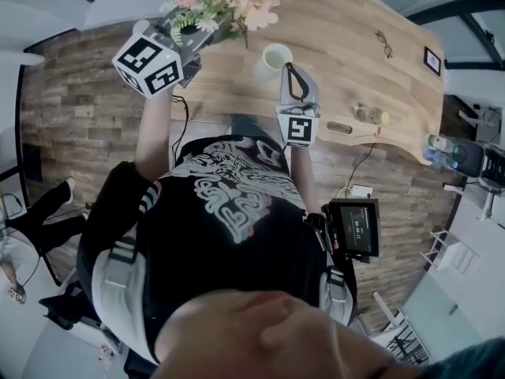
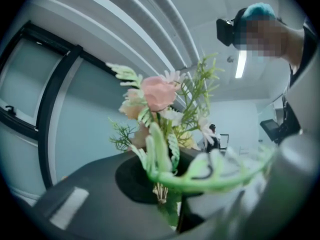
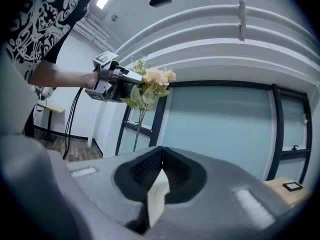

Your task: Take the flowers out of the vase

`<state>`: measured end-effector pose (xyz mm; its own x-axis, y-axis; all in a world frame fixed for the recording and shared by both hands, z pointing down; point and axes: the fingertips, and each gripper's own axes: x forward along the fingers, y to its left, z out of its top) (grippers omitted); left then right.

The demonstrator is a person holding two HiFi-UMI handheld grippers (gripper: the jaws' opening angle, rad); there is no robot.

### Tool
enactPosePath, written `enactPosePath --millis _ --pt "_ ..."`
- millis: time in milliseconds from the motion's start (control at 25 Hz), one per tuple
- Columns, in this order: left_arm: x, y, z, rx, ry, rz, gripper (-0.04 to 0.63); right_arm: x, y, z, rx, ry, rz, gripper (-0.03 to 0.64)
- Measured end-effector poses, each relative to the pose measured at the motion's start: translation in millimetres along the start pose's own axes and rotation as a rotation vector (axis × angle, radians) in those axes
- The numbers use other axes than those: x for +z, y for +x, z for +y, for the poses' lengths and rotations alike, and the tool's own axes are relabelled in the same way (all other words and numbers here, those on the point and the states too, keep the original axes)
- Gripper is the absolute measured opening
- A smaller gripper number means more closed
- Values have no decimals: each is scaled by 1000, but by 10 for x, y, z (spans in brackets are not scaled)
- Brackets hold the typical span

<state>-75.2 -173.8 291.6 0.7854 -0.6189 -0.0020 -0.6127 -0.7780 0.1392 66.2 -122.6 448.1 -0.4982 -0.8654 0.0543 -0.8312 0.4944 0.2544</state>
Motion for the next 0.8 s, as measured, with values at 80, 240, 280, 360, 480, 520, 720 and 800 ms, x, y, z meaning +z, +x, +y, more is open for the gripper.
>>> enactPosePath --millis 80,240,280,360,480,520,720,800 --pt "-123 -8 71 16 -21 17 43 -8 36 -1 5 12 -2 0" --pt "-444 61 234 40 -34 96 43 -44 110 -96 -3 74 -13 0" --pt "-534 61 271 45 -42 122 43 -45 119 -105 -5 89 -15 0" --pt "-718 52 330 53 -77 165 43 -62 123 -106 -5 98 -6 0" --pt "-992 79 394 61 -129 217 43 -132 134 -133 -5 103 14 0" --pt "-1084 94 418 63 -140 235 43 -158 148 -141 -4 104 21 0" --pt "-1419 61 468 71 -181 293 43 -175 150 -95 5 103 36 0" --pt "-1557 42 438 71 -194 320 43 -163 107 -83 9 113 42 0"
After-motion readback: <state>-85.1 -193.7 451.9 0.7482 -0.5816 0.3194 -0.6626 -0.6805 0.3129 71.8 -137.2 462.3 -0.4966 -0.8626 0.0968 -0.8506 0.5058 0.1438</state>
